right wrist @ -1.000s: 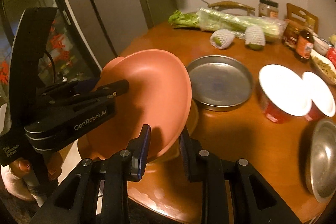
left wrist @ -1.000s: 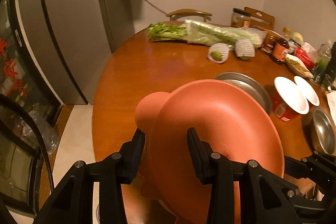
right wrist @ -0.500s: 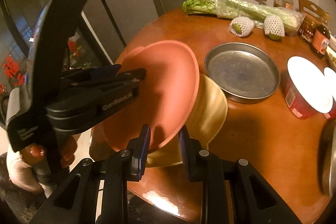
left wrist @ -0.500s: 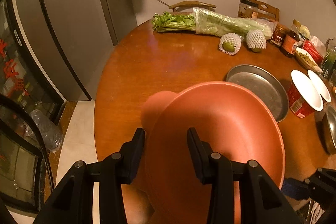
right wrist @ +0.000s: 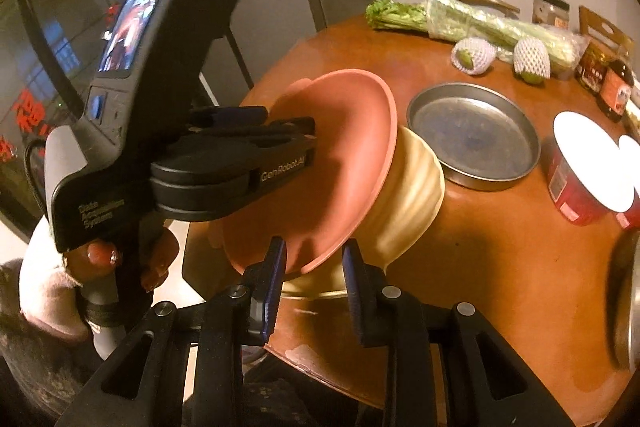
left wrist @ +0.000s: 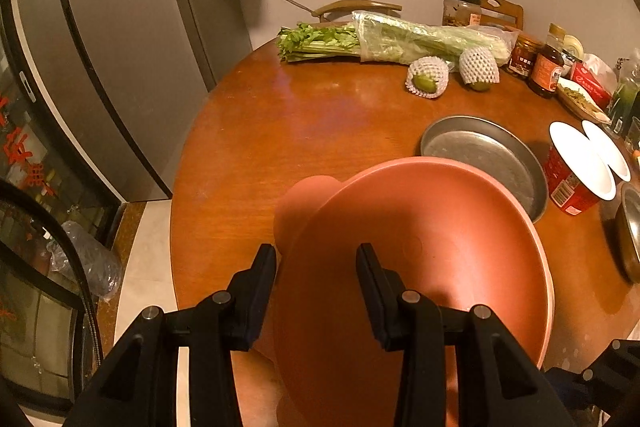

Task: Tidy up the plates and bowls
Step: 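Lift the orange plate with the left tool and lower it onto the shell plate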

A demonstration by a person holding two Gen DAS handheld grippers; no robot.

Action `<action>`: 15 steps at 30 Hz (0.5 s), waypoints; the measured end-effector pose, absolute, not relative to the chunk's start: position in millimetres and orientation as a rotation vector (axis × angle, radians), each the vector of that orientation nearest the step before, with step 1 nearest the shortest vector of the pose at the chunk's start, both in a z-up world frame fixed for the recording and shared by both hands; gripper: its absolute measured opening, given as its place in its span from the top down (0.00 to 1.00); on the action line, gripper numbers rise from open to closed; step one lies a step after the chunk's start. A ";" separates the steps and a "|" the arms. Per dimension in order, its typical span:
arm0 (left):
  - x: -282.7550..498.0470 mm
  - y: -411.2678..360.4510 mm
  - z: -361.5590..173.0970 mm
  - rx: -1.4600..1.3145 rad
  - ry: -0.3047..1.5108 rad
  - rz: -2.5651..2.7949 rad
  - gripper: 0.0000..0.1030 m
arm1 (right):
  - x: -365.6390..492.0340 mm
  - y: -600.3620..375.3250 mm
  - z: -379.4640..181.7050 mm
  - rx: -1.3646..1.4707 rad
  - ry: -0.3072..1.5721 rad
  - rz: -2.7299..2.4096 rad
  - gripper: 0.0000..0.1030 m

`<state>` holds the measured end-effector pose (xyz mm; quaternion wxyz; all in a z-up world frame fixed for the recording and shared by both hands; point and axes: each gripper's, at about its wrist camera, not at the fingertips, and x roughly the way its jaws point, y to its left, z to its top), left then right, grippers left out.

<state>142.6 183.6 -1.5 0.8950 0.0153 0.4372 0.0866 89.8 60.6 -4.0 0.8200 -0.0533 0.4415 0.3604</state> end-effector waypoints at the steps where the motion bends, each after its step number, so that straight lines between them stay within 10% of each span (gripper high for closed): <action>1: 142.5 182.6 -1.3 0.037 0.906 0.179 0.59 | 87.9 61.0 -3.3 -0.124 0.936 0.770 0.70; 15: 143.4 172.3 -5.9 0.065 0.926 0.175 0.59 | 86.2 50.4 -9.7 -0.150 0.980 0.758 0.67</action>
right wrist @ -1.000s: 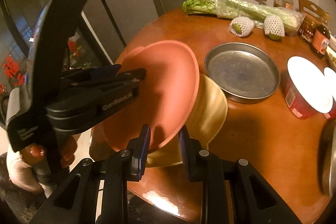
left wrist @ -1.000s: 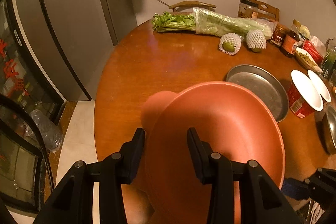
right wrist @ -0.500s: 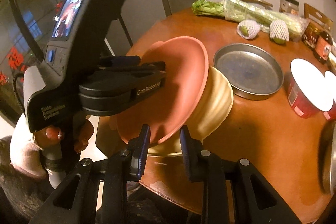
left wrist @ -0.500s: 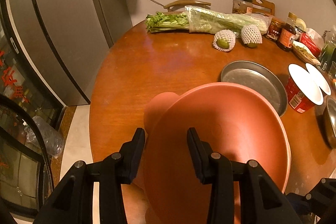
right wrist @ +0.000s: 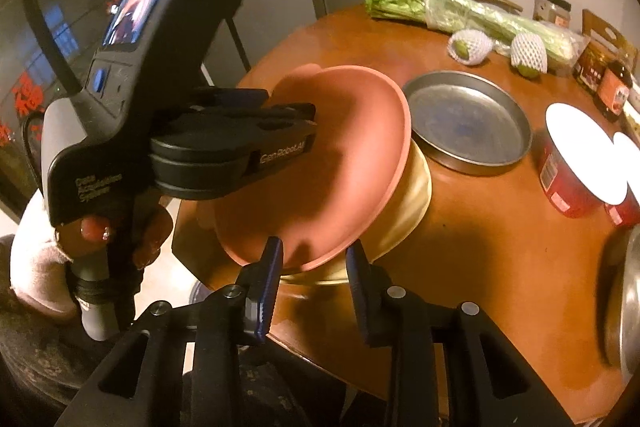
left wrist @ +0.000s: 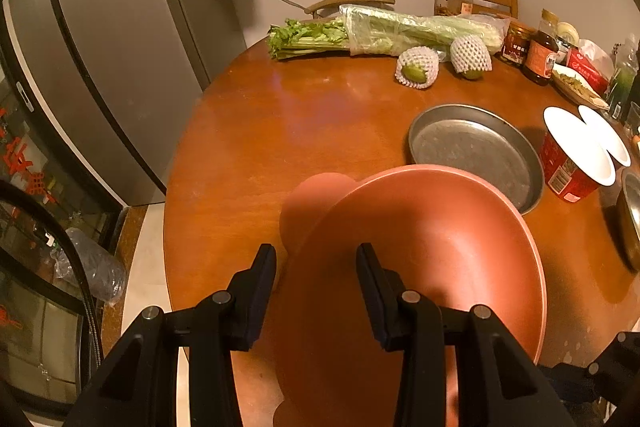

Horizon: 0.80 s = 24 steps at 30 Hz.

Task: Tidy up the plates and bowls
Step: 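Lift the orange plate with the left tool and lower it onto the shell plate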

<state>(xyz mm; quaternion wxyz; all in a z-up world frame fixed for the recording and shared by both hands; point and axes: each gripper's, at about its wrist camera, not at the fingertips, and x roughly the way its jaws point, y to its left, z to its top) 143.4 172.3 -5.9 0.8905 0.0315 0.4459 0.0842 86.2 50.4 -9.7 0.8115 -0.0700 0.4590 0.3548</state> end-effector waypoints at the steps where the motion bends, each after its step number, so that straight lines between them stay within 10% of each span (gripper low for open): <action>1: 143.9 171.6 -7.1 0.065 0.929 0.172 0.59 | 86.7 49.6 -9.8 -0.151 0.983 0.753 0.67; 24: 139.8 162.1 -8.4 0.054 0.949 0.161 0.59 | 80.5 37.1 -3.0 -0.155 0.951 0.744 0.64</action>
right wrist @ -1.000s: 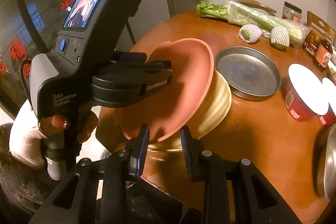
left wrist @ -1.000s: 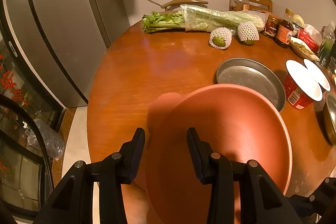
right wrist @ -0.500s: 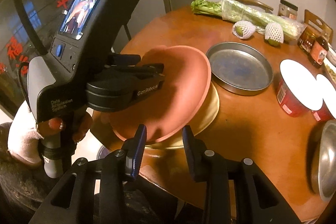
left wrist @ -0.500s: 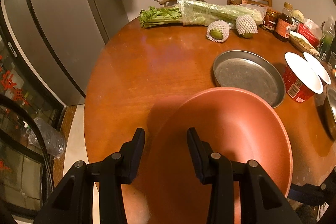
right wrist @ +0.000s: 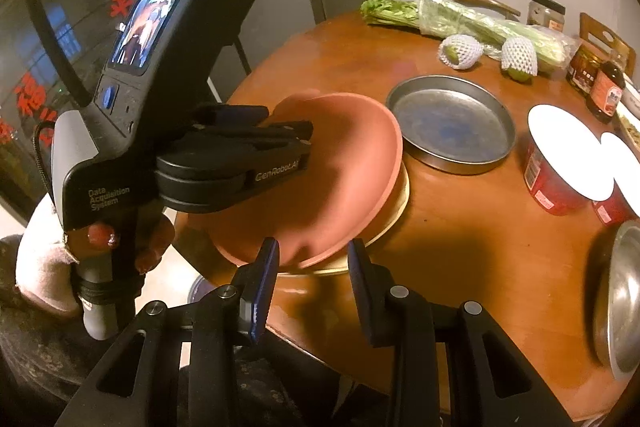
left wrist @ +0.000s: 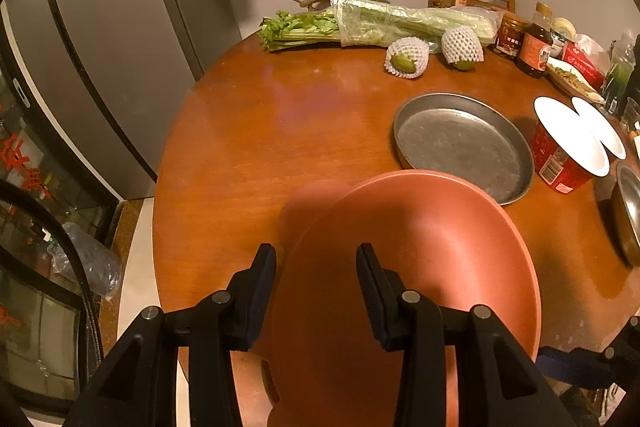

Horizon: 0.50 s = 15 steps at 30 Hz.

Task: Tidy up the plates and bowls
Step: 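Lift the orange plate with the left tool and lower it onto the shell plate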

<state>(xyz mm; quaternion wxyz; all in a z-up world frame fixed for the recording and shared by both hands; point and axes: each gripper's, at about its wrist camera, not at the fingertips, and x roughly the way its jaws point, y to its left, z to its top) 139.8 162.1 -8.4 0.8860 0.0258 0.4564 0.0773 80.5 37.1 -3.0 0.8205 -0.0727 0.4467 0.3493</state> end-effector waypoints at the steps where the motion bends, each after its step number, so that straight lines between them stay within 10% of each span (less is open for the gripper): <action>1: 139.5 162.6 -7.5 0.041 0.947 0.157 0.59 | 81.5 36.2 -3.4 -0.150 0.954 0.743 0.64; 15: 134.7 159.4 8.1 0.004 0.916 0.186 0.59 | 86.7 19.3 7.7 -0.139 0.924 0.739 0.64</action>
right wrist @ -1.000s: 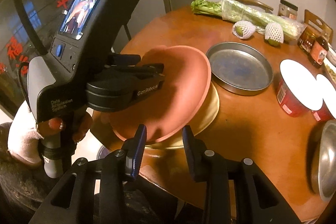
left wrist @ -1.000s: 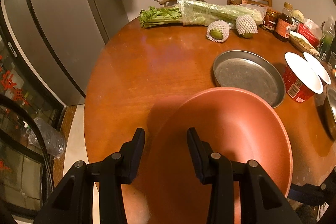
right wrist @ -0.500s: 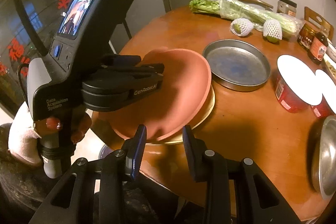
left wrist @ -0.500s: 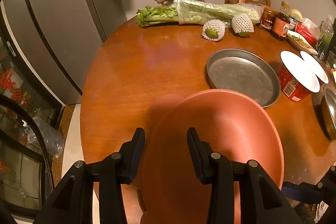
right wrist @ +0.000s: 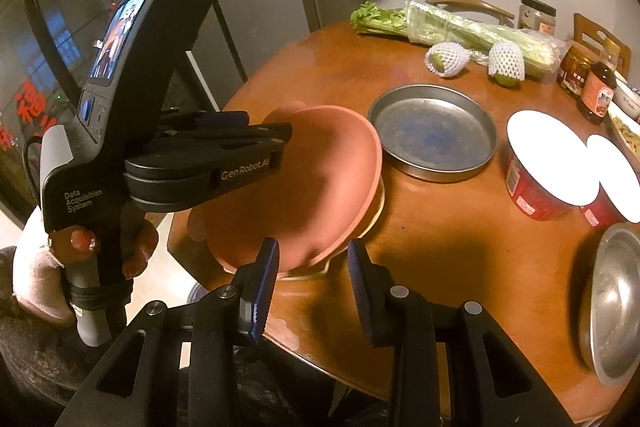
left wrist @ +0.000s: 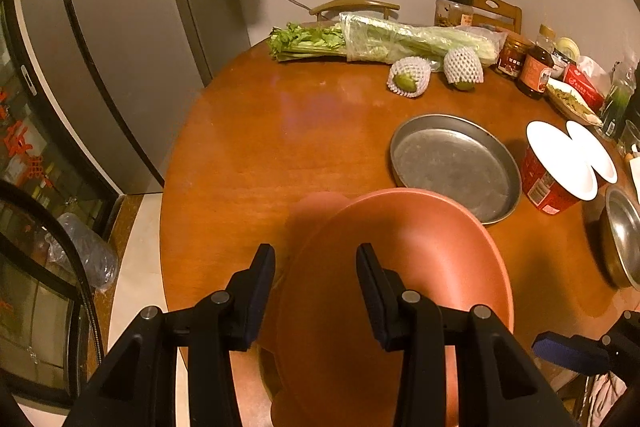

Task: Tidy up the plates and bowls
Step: 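Lift the orange plate with the left tool and lower it onto the shell plate, then open the left tool and move it to the grey metal tray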

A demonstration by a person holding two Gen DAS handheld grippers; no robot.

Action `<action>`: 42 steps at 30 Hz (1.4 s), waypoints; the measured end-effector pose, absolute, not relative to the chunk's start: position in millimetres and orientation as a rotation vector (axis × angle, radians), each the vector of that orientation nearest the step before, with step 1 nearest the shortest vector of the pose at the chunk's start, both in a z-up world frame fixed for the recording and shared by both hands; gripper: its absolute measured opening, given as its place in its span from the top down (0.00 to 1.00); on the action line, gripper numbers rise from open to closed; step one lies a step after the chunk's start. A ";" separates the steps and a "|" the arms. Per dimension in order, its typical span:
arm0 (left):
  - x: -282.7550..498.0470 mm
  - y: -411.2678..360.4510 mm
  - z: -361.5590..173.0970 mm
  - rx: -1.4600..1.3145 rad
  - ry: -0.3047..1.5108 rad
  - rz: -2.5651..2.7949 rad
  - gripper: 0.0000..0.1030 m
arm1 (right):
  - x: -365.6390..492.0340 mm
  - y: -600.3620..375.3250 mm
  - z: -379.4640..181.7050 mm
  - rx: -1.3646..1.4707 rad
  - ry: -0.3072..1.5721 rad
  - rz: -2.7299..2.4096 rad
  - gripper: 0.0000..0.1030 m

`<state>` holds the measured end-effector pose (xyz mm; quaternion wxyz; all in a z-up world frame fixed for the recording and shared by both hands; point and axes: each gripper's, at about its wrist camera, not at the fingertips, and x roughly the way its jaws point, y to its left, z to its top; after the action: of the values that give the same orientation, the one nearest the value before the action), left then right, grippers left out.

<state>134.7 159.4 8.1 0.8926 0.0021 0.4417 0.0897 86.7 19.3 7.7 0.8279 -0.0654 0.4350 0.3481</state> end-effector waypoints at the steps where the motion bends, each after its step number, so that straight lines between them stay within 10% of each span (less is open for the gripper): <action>1: 133.9 158.3 9.5 0.002 0.913 0.189 0.59 | 87.6 17.8 8.6 -0.139 0.922 0.735 0.65; 42: 176.4 55.7 97.6 0.076 0.763 0.048 0.59 | 127.7 -81.2 72.7 0.022 0.738 0.571 0.59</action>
<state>176.4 55.7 97.6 0.9272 0.0370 0.3721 0.0233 127.7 -81.2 72.7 0.8931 0.0108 0.3557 0.2751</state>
